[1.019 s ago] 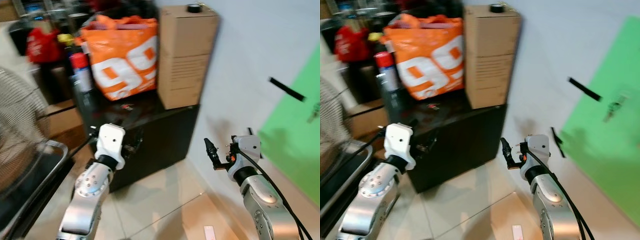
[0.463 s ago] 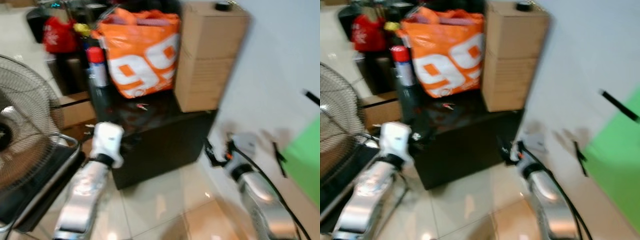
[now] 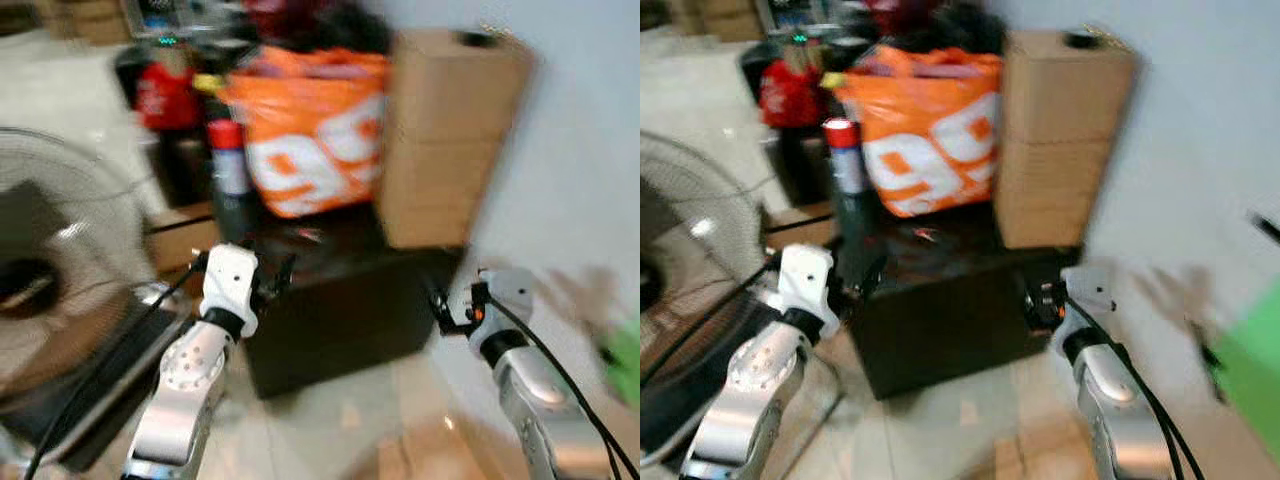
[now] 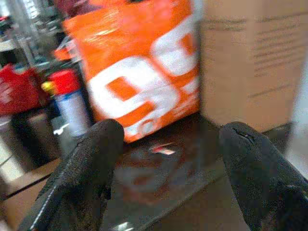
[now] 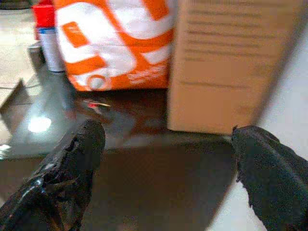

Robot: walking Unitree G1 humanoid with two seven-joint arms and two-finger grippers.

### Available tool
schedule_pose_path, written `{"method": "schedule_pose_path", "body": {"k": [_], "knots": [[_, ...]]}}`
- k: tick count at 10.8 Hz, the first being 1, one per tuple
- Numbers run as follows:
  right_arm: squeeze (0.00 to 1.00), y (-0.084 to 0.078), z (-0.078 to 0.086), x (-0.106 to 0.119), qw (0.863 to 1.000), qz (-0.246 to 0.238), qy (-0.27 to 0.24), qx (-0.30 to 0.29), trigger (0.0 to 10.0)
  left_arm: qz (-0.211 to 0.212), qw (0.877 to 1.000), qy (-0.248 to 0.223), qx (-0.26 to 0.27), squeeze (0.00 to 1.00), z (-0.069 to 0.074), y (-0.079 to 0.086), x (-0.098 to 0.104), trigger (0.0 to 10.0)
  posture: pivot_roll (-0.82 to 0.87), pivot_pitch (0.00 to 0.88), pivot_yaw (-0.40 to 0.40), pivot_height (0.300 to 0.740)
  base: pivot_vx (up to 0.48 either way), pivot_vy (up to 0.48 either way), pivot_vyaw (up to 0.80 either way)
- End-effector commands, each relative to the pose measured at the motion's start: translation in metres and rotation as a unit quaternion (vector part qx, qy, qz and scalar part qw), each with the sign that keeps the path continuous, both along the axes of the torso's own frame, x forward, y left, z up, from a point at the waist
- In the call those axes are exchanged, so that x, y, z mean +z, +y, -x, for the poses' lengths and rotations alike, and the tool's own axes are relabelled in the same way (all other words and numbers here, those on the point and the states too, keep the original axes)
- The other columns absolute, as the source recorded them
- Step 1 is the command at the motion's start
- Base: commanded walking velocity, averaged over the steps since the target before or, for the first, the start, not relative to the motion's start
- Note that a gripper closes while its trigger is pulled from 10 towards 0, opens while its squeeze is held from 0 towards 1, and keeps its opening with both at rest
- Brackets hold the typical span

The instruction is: Hang keys on a hook

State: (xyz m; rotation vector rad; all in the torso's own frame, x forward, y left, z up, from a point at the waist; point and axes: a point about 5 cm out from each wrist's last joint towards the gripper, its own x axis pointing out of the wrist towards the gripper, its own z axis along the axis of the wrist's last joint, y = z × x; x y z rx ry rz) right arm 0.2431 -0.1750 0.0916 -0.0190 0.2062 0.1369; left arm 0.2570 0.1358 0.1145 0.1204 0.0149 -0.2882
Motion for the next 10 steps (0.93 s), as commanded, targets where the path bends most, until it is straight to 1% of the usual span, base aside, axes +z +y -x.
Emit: {"method": "schedule_pose_path", "body": {"k": [1,6,10], "knots": [[1.00,0.0050,-0.0019,0.0039,1.000,-0.001,-0.007,0.010,10.0,-0.007,1.000,-0.001,0.006,0.00,-0.0022,0.0033,0.0015,10.0,-0.06,0.000,0.003,0.740,0.382,0.000,0.00],[1.00,-0.0015,-0.0036,0.0031,1.000,0.010,-0.009,-0.011,10.0,-0.004,1.000,-0.002,0.004,0.00,-0.0035,0.0030,0.0016,10.0,-0.06,0.000,0.006,0.740,0.380,0.000,0.00],[1.00,-0.0050,-0.0048,0.0033,1.000,0.016,-0.011,-0.015,10.0,-0.005,1.000,-0.002,0.002,0.00,-0.0050,0.0029,0.0019,10.0,-0.06,0.000,0.009,0.740,0.380,0.000,0.00]]}}
